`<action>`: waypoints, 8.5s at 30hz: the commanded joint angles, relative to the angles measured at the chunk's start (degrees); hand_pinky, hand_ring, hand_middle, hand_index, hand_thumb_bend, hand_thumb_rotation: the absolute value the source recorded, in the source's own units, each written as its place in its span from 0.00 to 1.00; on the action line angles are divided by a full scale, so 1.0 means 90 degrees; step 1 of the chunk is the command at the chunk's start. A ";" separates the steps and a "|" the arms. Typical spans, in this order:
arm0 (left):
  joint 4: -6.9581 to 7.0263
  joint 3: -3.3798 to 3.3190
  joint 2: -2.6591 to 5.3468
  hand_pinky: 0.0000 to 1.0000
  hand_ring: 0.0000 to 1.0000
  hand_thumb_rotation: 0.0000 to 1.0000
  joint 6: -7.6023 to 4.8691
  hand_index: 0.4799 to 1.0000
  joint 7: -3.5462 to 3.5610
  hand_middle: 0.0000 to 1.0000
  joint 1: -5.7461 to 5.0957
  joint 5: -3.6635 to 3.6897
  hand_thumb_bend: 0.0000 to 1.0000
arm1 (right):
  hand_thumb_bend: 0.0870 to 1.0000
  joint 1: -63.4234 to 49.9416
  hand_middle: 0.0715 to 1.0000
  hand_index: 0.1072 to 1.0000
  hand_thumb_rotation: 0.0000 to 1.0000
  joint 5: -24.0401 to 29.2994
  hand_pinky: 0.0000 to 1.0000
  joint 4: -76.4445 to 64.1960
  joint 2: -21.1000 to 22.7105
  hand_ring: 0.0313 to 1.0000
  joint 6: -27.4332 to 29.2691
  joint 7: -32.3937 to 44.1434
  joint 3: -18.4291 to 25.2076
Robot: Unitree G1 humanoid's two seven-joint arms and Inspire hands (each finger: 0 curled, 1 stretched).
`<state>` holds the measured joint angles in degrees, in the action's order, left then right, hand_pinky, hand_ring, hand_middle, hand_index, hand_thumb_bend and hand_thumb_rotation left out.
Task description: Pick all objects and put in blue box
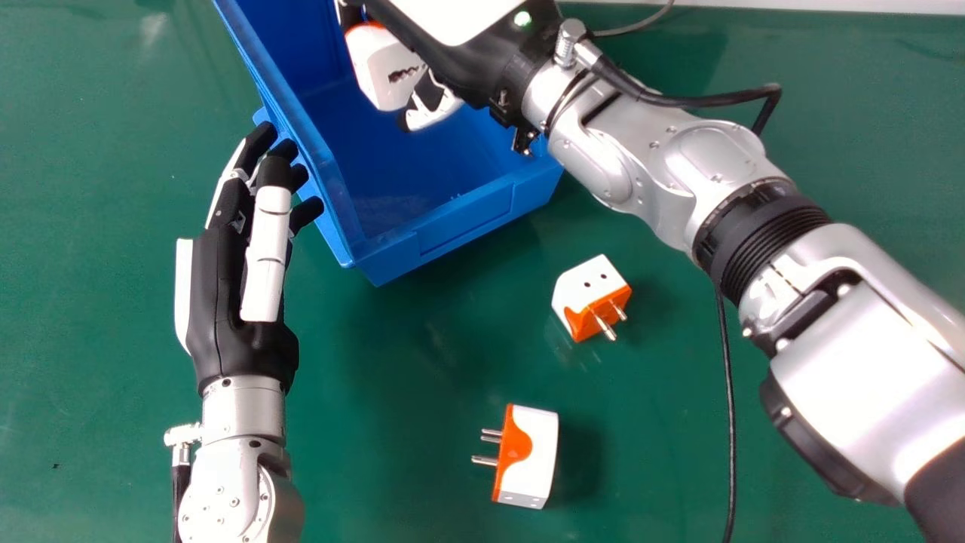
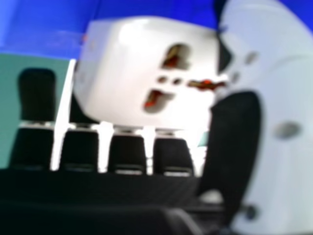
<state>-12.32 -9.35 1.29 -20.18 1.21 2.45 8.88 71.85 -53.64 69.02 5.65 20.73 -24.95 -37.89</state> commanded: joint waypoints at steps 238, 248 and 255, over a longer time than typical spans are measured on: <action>0.0156 -0.0246 -0.0155 0.81 0.87 0.76 0.0107 0.75 0.0237 0.88 0.0044 0.0198 0.70 | 0.66 -0.2783 0.69 0.66 0.08 0.0922 0.58 -0.0616 0.3073 0.62 -0.1056 0.2342 0.0749; 0.0137 -0.0237 -0.0172 0.81 0.87 0.75 0.0078 0.74 0.0240 0.88 0.0045 0.0148 0.70 | 0.59 -0.2736 0.61 0.58 0.05 0.0808 0.51 -0.0683 0.3137 0.53 -0.0939 0.2248 0.0630; 0.0115 -0.0240 -0.0169 0.81 0.87 0.75 0.0077 0.74 0.0243 0.88 0.0059 0.0141 0.70 | 0.54 -0.2695 0.57 0.53 0.03 0.0724 0.47 -0.0700 0.3133 0.48 -0.0918 0.2239 0.0608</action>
<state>-12.13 -11.61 0.00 -18.75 3.29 2.90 10.12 46.61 -47.00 62.98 33.66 12.57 -3.85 -32.31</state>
